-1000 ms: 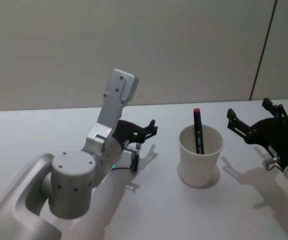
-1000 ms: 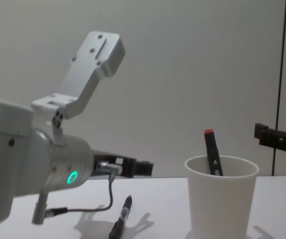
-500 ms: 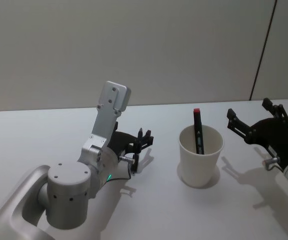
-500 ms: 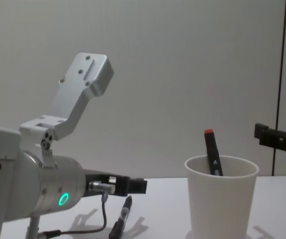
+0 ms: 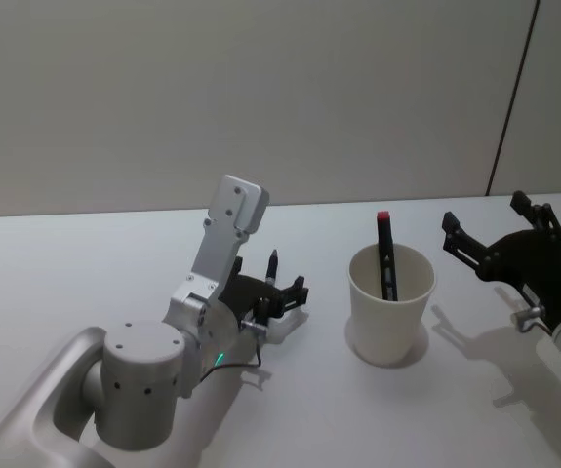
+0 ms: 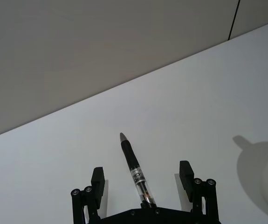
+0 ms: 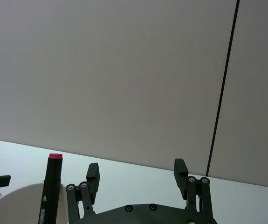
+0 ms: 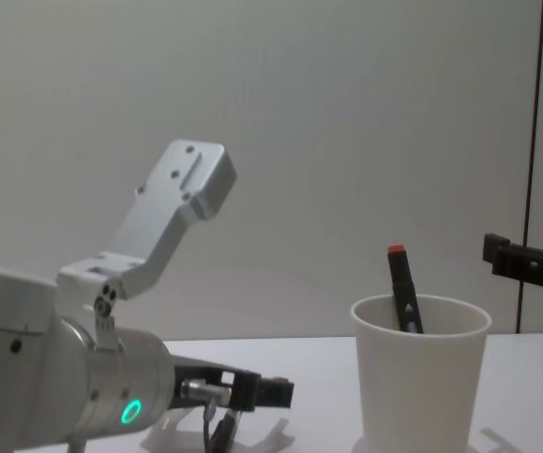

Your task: Place the pen into the pen holder.

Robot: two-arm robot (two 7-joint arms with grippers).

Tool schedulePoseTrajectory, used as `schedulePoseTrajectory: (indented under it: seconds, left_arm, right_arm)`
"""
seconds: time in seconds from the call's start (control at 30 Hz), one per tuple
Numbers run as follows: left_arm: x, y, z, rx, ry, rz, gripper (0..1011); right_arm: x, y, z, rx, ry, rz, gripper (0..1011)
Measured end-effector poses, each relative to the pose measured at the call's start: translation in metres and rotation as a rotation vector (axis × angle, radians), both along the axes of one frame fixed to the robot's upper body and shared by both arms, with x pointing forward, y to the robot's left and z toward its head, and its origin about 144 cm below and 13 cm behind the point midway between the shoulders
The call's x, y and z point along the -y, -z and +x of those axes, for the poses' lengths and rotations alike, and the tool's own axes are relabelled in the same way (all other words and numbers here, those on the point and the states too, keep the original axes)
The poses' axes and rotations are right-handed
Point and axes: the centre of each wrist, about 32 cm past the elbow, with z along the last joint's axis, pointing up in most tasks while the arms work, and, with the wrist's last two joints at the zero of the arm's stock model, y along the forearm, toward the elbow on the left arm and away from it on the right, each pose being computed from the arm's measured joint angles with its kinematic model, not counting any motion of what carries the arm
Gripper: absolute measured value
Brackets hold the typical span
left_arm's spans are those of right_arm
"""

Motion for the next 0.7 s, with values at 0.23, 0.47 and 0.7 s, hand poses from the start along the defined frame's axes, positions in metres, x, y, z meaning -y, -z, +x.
schedulePoseTrajectory:
  seconds: [0.23, 0.47, 0.7]
  left_arm:
    - [0.0, 0.006, 0.002, -0.025, 0.012, 0.008, 1001]
    - [-0.001, 0.011, 0.002, -0.042, 0.014, 0.008, 1001]
    - [-0.002, 0.015, 0.002, -0.05, 0.014, 0.0, 1001]
  right_arm:
    - [0.0, 0.0, 0.0, 0.0, 0.0, 0.0, 1001]
    - [0.0, 0.0, 0.0, 0.0, 0.0, 0.0, 1001]
    - [0.0, 0.0, 0.0, 0.0, 0.0, 0.0, 1001]
